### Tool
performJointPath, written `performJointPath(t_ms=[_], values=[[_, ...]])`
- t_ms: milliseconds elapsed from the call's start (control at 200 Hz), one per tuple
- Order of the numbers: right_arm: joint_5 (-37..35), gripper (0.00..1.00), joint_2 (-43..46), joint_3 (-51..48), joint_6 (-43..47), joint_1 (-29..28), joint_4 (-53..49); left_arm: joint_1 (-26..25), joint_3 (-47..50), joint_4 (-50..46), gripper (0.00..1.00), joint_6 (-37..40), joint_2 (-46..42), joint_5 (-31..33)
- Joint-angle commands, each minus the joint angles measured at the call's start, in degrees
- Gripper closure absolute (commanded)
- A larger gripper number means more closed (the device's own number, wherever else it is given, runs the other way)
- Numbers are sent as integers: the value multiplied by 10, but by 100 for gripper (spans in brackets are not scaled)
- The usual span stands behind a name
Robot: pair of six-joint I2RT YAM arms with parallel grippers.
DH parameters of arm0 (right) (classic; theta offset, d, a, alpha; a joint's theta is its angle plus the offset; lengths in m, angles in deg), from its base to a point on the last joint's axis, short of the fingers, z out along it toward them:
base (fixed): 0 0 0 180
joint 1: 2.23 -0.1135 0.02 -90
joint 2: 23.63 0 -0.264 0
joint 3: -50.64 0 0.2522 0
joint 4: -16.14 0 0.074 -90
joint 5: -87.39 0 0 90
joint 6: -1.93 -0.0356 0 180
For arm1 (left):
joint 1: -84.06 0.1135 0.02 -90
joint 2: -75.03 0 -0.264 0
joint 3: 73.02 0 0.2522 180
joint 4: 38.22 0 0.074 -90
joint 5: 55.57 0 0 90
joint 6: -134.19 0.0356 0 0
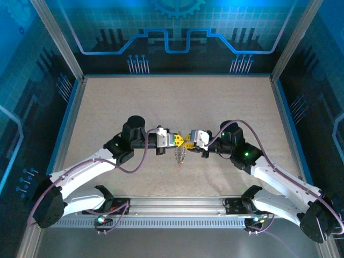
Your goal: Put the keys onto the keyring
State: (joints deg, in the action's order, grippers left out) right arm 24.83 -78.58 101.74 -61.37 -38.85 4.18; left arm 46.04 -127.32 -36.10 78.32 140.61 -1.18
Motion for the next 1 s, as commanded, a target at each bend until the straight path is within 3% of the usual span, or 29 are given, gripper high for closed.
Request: performJointPath(t_ms=[0, 265, 360, 470, 655, 795, 996], values=[[28, 86, 4, 0, -13, 6, 18, -1, 8, 74, 100, -21, 1, -34], [34, 99, -7, -1, -21, 8, 32, 3, 9, 54, 100, -10, -5, -28], [23, 100, -3, 3, -10, 8, 13, 10, 9, 8, 100, 2, -24, -7], [6, 100, 0, 19, 12, 4, -30, 13, 6, -60, 90, 27, -37, 39], [-23, 100, -3, 44, 43, -7, -81, 12, -39, -179, 94, 47, -3, 97], [-20, 100, 3, 42, 36, -7, -75, 13, -36, -165, 99, 46, 9, 123], [-10, 100, 3, 35, 32, -6, -62, 12, -38, -155, 95, 43, 15, 123]])
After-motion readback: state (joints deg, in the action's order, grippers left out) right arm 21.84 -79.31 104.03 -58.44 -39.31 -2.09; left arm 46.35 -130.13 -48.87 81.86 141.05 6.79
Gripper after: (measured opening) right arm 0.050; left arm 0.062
